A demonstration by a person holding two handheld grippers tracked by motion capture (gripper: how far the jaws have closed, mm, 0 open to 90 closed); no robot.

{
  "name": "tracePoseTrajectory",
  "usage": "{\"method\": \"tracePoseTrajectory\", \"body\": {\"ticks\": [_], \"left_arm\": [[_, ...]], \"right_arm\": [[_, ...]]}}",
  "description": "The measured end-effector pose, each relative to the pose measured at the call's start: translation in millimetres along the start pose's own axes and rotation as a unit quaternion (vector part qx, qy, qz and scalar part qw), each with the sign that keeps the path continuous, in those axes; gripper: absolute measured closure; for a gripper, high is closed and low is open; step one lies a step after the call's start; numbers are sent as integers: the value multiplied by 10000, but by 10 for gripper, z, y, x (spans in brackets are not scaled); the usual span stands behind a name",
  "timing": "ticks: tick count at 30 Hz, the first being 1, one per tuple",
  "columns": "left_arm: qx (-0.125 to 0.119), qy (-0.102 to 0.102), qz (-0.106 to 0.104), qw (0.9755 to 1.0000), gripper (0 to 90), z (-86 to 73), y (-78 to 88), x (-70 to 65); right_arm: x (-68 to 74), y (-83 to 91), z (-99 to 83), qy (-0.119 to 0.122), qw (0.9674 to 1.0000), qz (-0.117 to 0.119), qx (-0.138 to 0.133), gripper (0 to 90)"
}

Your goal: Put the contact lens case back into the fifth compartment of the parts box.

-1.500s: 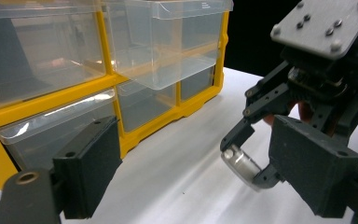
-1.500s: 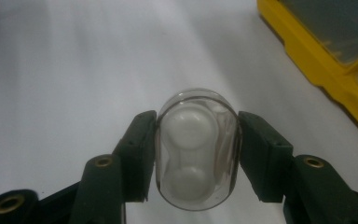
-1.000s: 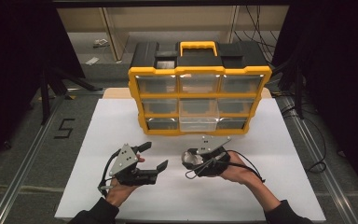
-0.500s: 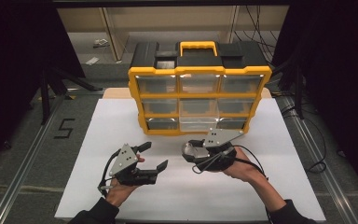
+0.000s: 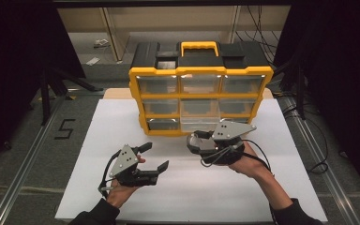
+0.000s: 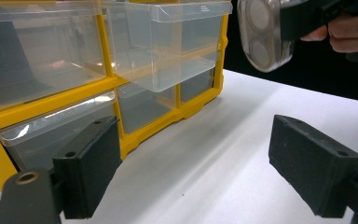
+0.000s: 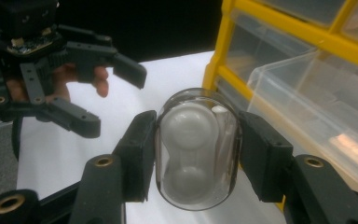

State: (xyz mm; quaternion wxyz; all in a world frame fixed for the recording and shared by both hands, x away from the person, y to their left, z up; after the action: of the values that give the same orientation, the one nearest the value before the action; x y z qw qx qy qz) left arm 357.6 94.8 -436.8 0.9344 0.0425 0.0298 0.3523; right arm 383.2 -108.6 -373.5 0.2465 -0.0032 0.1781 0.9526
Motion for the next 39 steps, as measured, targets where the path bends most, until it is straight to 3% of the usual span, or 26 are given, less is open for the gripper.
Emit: {"method": "tracePoseTrajectory", "body": {"ticks": [18,27,39], "left_arm": [[-7,1,1,10000,164,1,1,-1],[7,-3,-8,10000,164,-1,-2,-7],[-4,-6,-3,10000,164,2,0,-3]], "right_arm": [[-121,102,198,-1,9991,-237,-338,498],[-242,183,278,-117,9978,-406,-517,498],[-441,195,328,-338,9936,-814,-711,498]]}}
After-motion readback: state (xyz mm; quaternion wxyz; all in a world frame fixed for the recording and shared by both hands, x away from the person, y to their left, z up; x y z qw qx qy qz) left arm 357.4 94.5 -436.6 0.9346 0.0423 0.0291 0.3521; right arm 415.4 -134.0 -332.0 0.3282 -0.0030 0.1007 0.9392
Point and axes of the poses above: each handheld gripper's, and its own axes: y roughly backward along the jaws, z roughly out of its top, x roughly to its left, the point moved 6 cm from there along -y, roughly forward along the jaws, and after that the axes turned 6 degrees about -x, right-handed, at the moved point
